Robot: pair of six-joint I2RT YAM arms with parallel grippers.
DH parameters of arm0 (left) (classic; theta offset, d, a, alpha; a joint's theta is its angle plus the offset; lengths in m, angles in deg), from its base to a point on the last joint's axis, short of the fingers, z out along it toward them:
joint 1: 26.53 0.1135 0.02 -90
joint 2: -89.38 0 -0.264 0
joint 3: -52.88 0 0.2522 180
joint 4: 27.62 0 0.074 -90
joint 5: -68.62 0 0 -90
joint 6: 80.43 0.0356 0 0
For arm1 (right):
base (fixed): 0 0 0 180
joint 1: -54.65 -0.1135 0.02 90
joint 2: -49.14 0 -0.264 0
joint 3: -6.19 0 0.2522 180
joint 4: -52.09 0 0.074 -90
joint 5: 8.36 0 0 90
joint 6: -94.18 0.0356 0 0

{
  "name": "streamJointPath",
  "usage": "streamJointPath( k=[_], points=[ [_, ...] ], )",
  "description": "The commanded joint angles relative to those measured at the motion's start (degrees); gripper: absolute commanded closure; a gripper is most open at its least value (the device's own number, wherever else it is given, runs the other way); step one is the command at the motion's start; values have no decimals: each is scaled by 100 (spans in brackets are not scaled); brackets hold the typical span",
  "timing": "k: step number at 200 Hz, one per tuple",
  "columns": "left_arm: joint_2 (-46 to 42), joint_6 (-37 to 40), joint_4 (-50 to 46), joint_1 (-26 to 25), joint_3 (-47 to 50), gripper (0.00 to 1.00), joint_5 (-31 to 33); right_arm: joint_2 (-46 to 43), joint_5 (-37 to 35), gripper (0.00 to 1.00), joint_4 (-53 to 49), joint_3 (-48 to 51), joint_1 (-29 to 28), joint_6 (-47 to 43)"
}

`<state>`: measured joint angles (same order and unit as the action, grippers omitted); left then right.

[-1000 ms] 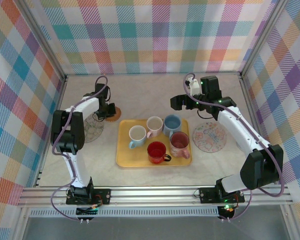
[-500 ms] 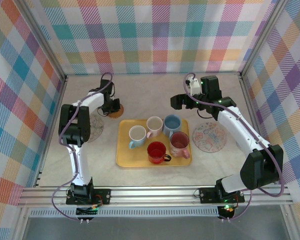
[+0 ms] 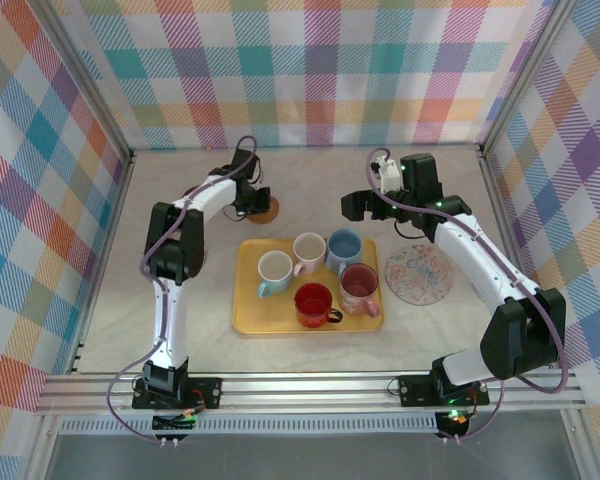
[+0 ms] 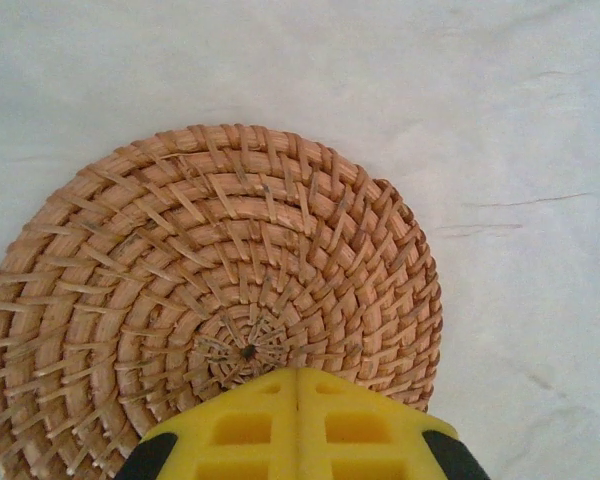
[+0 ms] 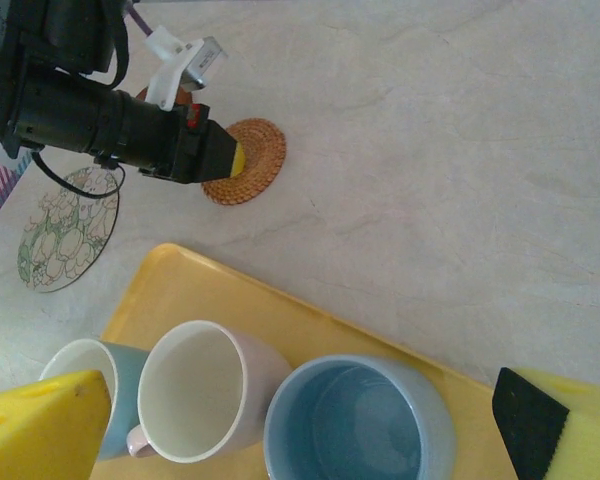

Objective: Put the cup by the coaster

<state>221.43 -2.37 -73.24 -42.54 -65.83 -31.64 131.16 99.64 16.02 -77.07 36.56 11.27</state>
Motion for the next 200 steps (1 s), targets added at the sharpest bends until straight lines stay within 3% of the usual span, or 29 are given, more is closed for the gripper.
streamJointPath(
  k=[1,88,200],
  points=[
    [428,46,-383,-226,-301,100,-288,-101,-48,1,53,80,-46,81],
    [955,-45,-522,-740,-1024,100,-732,-90,-117,1,61,233,-46,160],
    [1156,-386,-90,-939,-1188,100,-1145,-107,-86,1,138,396,-41,222]
  ],
)
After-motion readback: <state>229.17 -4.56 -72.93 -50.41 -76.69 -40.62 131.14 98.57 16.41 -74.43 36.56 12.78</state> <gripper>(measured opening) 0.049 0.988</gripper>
